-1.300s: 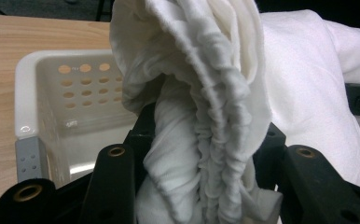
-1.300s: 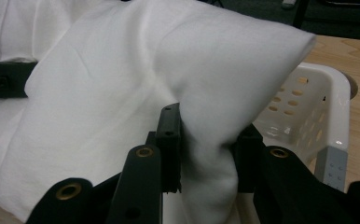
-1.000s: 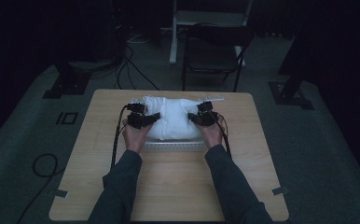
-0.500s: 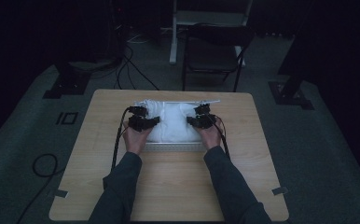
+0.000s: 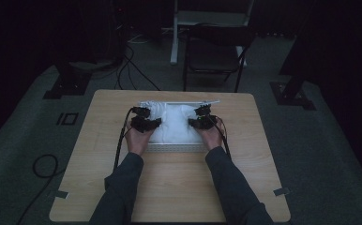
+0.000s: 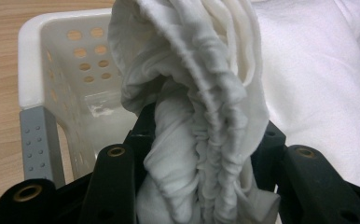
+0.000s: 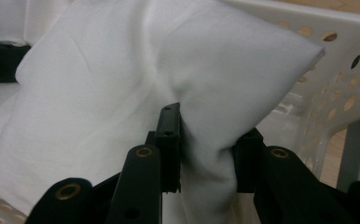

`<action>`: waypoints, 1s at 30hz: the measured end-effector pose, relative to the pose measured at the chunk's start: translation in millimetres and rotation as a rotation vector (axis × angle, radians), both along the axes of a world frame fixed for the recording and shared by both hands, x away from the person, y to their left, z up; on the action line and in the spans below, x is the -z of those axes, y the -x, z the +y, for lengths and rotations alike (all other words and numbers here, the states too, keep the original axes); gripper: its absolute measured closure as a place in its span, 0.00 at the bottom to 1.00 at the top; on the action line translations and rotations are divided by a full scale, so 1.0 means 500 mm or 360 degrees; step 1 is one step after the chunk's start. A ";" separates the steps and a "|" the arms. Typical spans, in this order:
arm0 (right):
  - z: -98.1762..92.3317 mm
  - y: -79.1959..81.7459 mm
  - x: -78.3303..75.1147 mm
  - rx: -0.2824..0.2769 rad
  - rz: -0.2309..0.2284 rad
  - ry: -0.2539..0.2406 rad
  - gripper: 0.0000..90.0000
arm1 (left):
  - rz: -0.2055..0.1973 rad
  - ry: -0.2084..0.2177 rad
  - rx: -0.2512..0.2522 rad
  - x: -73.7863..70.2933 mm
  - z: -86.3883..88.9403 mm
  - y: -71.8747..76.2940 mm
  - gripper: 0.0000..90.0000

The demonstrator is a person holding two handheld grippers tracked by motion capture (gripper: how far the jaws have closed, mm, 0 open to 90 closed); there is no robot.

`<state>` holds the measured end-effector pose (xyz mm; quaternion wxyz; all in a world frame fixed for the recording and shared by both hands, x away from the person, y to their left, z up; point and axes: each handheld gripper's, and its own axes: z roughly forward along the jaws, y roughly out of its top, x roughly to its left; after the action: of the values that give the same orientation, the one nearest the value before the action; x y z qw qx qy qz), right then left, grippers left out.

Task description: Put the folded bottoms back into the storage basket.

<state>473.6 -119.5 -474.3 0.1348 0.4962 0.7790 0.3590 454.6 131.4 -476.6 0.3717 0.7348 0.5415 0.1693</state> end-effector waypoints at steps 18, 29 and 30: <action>0.002 -0.006 0.010 0.0017 0.0057 0.0055 0.78 | 0.0091 -0.0082 0.0004 0.002 -0.009 -0.013 0.61; -0.001 -0.004 0.009 0.0063 0.0066 0.0114 0.73 | 0.0117 -0.0130 -0.0049 -0.002 -0.008 -0.010 0.45; -0.001 -0.004 0.009 0.0063 0.0066 0.0114 0.73 | 0.0117 -0.0130 -0.0049 -0.002 -0.008 -0.010 0.42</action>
<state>475.8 -119.8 -478.6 0.1435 0.5136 0.7840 0.3177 459.8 127.5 -475.8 0.3187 0.7467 0.5585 0.1699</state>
